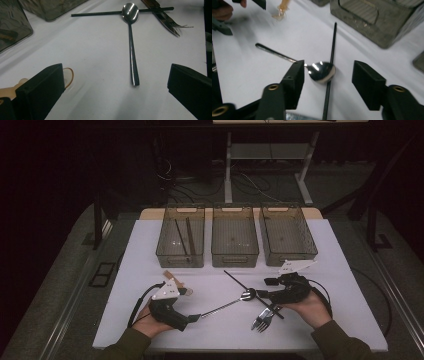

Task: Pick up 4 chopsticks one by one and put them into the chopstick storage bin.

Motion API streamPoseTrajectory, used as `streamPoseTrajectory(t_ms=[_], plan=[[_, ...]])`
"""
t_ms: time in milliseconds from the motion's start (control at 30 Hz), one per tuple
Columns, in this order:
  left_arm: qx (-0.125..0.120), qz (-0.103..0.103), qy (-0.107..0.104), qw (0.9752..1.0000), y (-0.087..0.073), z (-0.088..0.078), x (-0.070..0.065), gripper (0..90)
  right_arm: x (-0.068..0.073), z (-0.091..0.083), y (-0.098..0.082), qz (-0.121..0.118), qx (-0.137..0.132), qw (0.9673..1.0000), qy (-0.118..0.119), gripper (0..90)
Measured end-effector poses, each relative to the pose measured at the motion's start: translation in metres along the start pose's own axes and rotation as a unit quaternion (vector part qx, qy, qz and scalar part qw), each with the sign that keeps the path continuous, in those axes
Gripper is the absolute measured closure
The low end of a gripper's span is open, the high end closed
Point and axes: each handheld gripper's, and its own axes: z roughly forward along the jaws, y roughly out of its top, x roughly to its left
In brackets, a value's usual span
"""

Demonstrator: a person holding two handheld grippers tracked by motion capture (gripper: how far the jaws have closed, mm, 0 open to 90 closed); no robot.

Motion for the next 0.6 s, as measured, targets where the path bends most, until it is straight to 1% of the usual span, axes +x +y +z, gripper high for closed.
streamPoseTrajectory(t_ms=[267,300,433,500,600], plan=[[0.001,0.001,0.0,1.0,0.0,0.0,0.0,0.0,0.0,0.003,-0.018,0.004,0.032,0.9995,0.004,64.0],[0.001,0.001,0.0,1.0,0.0,0.0,0.0,0.0,0.001,0.003,-0.02,0.008,0.037,0.9993,0.004,65.9],[0.001,0.001,0.0,1.0,0.0,0.0,-0.001,0.0,-0.001,0.007,-0.023,0.013,0.052,0.9986,-0.005,71.2],[0.002,0.002,0.0,1.0,0.0,0.0,-0.001,0.0,-0.003,0.01,-0.024,0.019,0.055,0.9983,-0.003,73.3],[0.002,0.002,-0.001,1.0,0.0,0.0,-0.001,0.0,-0.004,0.013,-0.025,0.019,0.064,0.9977,-0.002,74.5]])
